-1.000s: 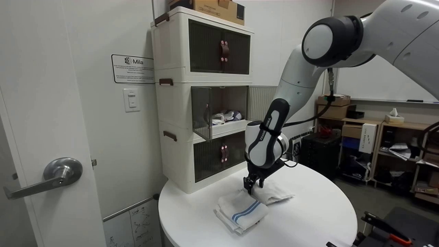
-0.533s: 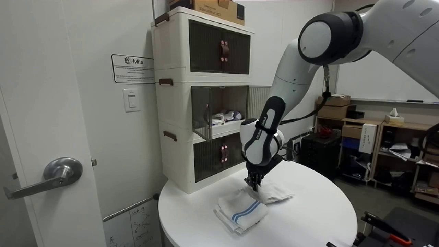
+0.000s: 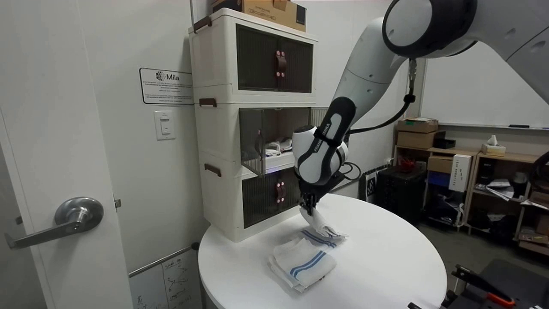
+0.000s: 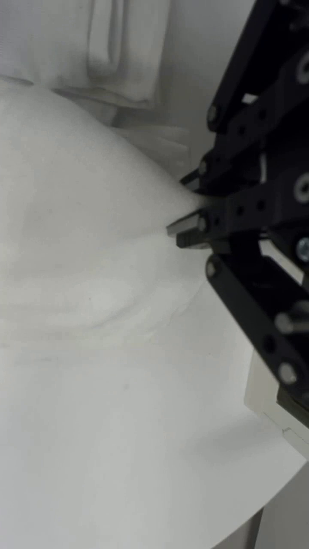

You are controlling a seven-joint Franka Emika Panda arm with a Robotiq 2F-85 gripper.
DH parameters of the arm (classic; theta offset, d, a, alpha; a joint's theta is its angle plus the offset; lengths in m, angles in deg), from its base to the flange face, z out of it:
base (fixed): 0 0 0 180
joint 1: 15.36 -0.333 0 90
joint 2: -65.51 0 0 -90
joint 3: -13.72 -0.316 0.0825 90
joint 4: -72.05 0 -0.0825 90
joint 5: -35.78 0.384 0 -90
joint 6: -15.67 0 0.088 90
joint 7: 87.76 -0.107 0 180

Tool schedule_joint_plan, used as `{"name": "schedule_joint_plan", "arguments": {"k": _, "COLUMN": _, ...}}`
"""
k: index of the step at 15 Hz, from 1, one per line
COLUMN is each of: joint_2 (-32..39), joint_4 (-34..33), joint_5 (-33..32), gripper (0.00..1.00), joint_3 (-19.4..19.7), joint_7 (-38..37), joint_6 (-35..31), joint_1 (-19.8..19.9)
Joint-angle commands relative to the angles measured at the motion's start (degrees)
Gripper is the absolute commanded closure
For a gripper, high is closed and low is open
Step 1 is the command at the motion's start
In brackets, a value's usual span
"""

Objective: Pick up a cloth and put it on the middle shelf

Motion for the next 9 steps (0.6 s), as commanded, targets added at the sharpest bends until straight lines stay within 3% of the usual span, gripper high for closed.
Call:
{"name": "schedule_joint_plan", "arguments": {"k": 1, "joint_2": -3.69, "joint_4": 0.85, "joint_5": -1.38, "gripper": 0.97, "joint_3": 2.4, "joint_7": -2.2, "joint_6": 0.7, "joint_1": -1.41}}
{"name": "schedule_joint_plan", "arguments": {"k": 9, "joint_2": -8.02, "joint_4": 1.37, "joint_5": -4.93, "gripper": 0.97, "joint_3": 5.33, "joint_7": -5.77, "joint_6": -0.56, "joint_1": -2.39}}
